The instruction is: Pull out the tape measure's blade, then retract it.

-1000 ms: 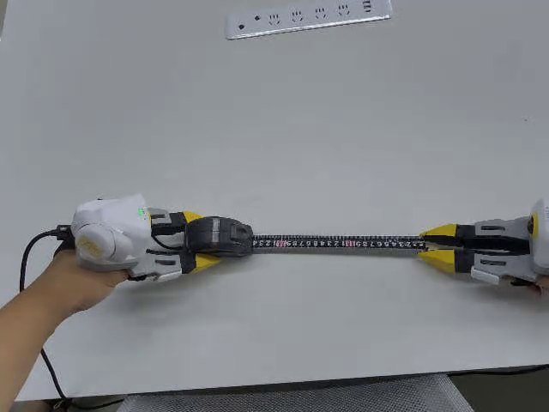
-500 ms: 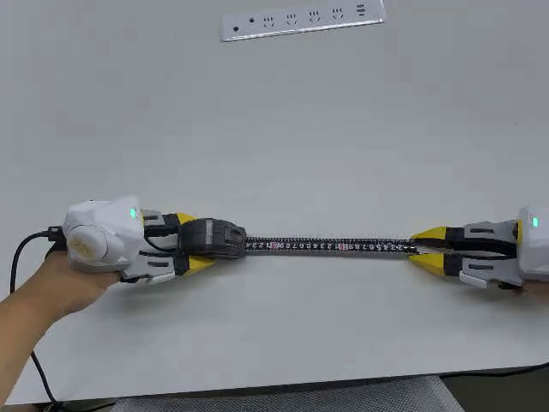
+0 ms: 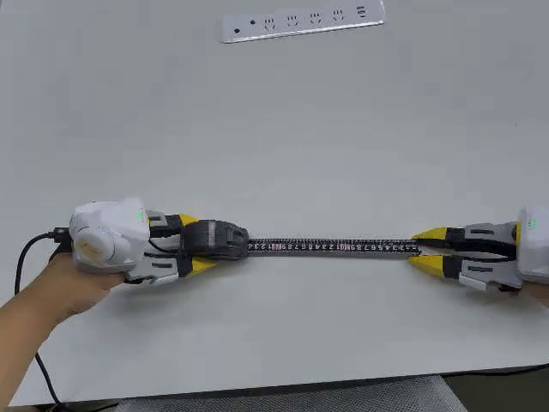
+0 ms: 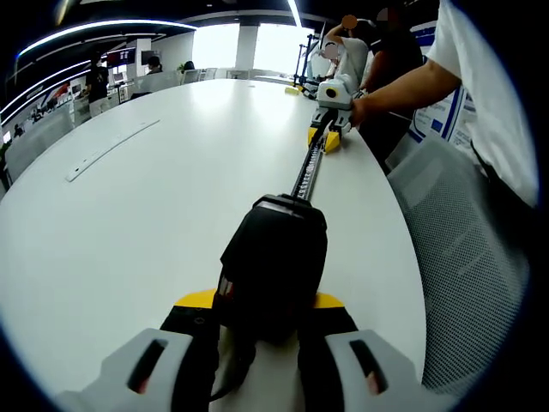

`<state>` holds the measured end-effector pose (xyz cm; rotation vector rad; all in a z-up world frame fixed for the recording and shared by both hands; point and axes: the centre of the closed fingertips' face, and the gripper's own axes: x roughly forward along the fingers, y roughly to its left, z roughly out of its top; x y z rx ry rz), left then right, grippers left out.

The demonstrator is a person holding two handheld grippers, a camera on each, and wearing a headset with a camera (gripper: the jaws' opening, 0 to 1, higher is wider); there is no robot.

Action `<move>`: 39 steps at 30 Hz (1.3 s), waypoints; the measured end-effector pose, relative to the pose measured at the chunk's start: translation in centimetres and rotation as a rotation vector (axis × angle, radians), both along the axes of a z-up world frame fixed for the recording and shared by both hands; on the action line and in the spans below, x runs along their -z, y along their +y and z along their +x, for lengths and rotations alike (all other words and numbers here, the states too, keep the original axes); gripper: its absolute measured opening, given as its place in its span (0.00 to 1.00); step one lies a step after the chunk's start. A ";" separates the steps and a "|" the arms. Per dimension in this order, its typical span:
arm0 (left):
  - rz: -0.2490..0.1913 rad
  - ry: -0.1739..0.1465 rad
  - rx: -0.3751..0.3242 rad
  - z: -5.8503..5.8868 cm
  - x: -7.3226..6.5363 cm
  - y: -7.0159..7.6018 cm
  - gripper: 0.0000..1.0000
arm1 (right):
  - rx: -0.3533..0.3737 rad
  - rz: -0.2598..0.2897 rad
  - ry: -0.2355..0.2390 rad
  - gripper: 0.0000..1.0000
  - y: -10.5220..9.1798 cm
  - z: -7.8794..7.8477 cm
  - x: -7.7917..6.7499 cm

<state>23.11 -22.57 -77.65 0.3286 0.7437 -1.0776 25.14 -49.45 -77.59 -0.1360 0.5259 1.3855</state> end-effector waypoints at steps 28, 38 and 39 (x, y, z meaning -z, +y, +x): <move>-0.024 -0.032 -0.079 0.3 -0.7 0.3 0.50 | 0.116 0.011 0.012 0.32 0.2 -0.1 -1.6; -0.045 -0.040 -0.144 0.0 -1.2 0.5 0.55 | 0.160 -0.005 0.004 0.39 0.8 -0.5 -2.0; -0.054 -0.036 -0.154 -0.1 -1.3 0.6 0.56 | 0.164 -0.008 0.000 0.39 0.9 -0.4 -1.9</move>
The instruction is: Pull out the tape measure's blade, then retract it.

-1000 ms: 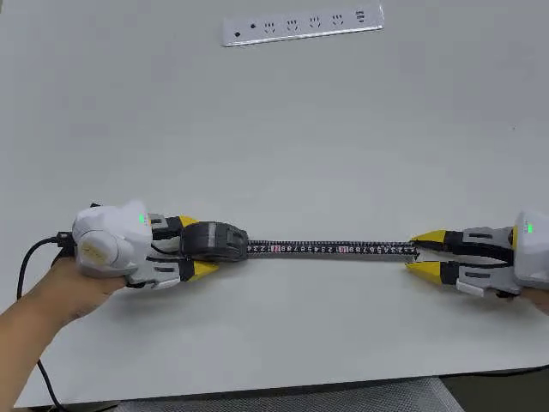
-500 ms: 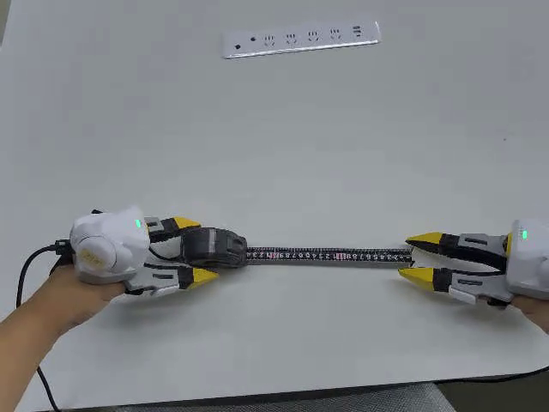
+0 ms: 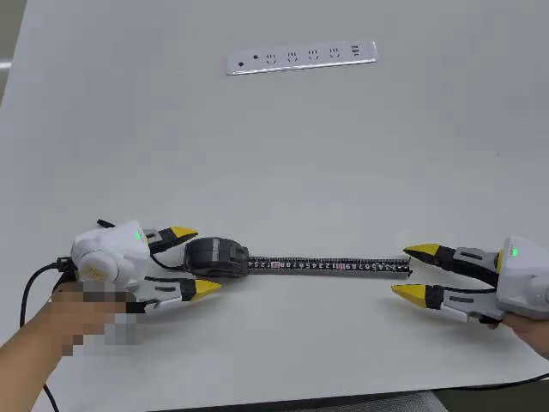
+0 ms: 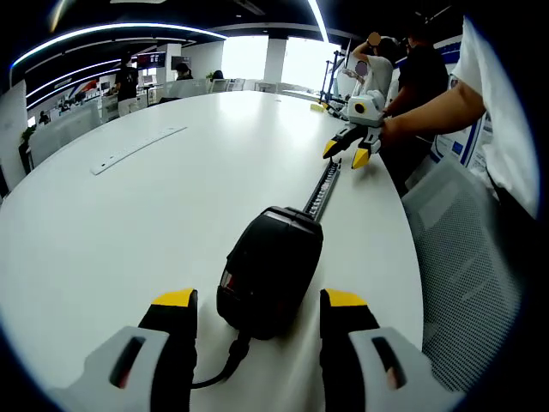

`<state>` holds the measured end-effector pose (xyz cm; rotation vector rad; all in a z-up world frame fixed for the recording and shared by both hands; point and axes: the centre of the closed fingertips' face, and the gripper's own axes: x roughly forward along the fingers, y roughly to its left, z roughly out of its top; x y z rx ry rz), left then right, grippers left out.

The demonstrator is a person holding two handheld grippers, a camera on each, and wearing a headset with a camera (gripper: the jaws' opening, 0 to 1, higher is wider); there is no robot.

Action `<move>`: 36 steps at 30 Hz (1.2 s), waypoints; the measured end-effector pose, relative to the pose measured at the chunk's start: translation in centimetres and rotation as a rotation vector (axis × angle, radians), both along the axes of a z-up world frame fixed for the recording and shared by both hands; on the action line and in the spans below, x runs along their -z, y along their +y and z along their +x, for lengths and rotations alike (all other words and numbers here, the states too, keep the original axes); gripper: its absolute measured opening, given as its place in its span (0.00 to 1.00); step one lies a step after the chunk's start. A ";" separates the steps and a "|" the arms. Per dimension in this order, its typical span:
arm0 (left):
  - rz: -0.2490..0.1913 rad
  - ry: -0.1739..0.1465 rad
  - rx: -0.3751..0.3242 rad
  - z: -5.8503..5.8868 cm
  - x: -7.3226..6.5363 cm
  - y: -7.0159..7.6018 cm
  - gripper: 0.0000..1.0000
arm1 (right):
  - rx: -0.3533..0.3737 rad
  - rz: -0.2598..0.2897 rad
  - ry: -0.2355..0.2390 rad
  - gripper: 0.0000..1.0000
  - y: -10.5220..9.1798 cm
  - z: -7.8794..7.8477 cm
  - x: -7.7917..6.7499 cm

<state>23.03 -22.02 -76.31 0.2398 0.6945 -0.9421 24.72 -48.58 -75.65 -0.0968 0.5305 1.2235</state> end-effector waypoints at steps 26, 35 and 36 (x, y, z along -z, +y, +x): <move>-0.056 -0.038 -0.191 -1.1 -1.4 1.2 0.62 | 0.143 -0.046 -0.046 0.47 0.5 -0.3 -0.5; -0.077 -0.050 -0.255 -2.0 -1.9 1.9 0.64 | 0.182 -0.046 -0.042 0.49 0.4 -1.0 -0.9; -0.081 -0.050 -0.262 -2.2 -2.0 1.9 0.64 | 0.186 -0.045 -0.040 0.49 0.4 -1.2 -1.0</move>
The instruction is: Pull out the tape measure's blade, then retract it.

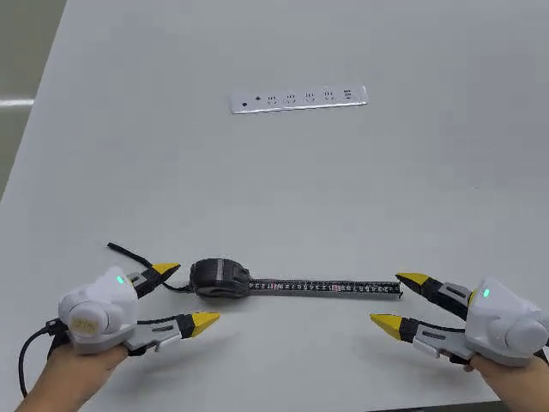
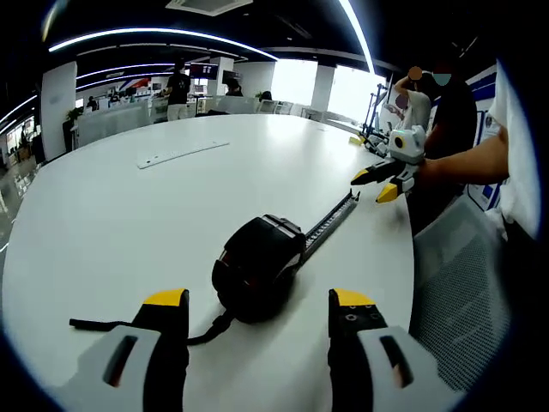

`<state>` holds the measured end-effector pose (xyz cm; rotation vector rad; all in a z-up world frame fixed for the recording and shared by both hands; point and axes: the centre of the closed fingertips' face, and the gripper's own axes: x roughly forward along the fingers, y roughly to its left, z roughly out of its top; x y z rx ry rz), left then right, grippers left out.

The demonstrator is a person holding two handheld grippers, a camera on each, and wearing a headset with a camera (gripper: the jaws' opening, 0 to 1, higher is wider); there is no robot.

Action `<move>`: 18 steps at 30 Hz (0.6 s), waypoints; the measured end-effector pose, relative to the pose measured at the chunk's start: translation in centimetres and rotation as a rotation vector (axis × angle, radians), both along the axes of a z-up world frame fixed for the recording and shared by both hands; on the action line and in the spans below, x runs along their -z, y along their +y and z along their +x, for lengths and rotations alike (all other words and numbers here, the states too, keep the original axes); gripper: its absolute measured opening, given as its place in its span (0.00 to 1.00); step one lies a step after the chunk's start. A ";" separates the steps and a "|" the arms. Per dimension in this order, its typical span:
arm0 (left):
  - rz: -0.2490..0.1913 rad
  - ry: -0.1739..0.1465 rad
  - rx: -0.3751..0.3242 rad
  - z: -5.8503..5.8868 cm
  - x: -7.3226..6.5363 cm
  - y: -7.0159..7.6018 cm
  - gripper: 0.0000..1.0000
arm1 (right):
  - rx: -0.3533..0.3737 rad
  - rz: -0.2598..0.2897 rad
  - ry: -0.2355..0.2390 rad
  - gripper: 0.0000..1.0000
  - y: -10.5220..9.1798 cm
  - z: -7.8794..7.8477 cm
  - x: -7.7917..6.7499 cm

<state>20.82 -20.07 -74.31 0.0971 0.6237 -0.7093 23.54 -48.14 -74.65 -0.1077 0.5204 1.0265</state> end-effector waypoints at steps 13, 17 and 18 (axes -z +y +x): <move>-0.014 -0.009 -0.065 -1.2 -0.8 0.8 0.66 | 0.046 0.039 -0.017 0.53 -0.4 -0.7 -1.8; -0.021 -0.009 -0.095 -1.6 -0.8 1.1 0.68 | 0.049 0.032 -0.022 0.53 -0.4 -1.3 -2.1; -0.018 -0.009 -0.095 -1.8 -0.8 1.1 0.68 | 0.051 0.031 -0.024 0.53 -0.5 -1.4 -2.1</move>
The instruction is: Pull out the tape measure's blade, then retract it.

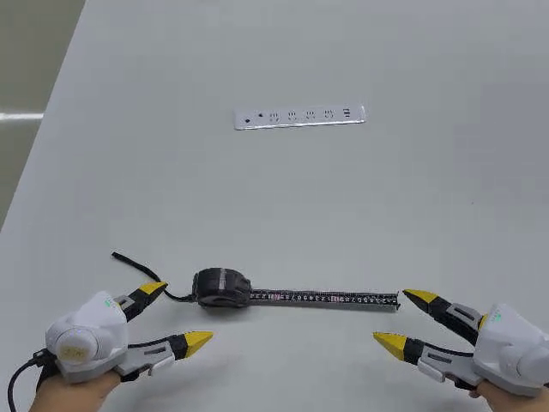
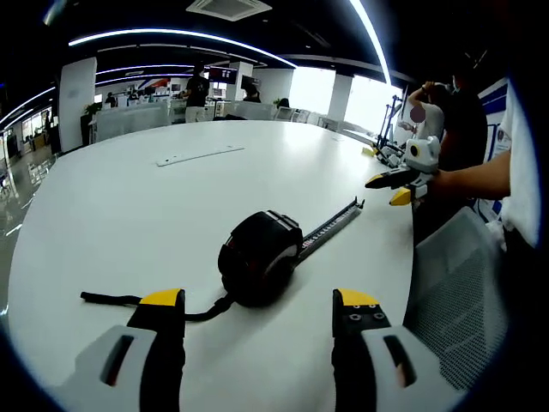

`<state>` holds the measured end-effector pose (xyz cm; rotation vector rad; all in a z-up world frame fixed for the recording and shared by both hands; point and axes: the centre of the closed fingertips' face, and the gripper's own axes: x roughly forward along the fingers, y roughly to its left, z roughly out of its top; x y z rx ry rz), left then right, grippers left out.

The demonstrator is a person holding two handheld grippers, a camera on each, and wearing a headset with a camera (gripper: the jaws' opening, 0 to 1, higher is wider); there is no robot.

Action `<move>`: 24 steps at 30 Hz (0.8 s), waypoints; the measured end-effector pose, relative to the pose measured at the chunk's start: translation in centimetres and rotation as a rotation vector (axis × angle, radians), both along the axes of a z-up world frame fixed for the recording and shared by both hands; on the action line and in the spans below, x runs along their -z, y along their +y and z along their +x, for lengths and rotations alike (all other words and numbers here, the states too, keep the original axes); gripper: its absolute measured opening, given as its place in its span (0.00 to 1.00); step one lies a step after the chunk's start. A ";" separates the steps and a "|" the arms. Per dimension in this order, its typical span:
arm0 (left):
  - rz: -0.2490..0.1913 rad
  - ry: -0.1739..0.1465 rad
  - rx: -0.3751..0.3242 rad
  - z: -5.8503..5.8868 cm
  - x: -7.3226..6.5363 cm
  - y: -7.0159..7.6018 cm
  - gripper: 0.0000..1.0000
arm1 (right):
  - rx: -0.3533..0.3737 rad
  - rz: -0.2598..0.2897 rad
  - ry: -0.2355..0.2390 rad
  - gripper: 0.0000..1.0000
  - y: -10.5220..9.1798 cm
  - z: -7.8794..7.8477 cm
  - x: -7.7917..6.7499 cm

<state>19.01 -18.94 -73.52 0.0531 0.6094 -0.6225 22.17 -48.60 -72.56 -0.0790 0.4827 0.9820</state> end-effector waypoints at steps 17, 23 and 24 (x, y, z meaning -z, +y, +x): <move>-0.025 0.001 -0.094 -2.5 -0.3 0.9 0.70 | 0.068 0.012 -0.014 0.58 -0.1 -1.8 -0.8; -0.029 -0.010 -0.129 -3.0 -0.5 1.1 0.73 | 0.094 0.019 -0.020 0.60 -0.7 -2.1 -1.2; -0.028 -0.006 -0.138 -3.1 -0.4 1.2 0.74 | 0.099 0.019 -0.020 0.60 -0.9 -2.2 -1.3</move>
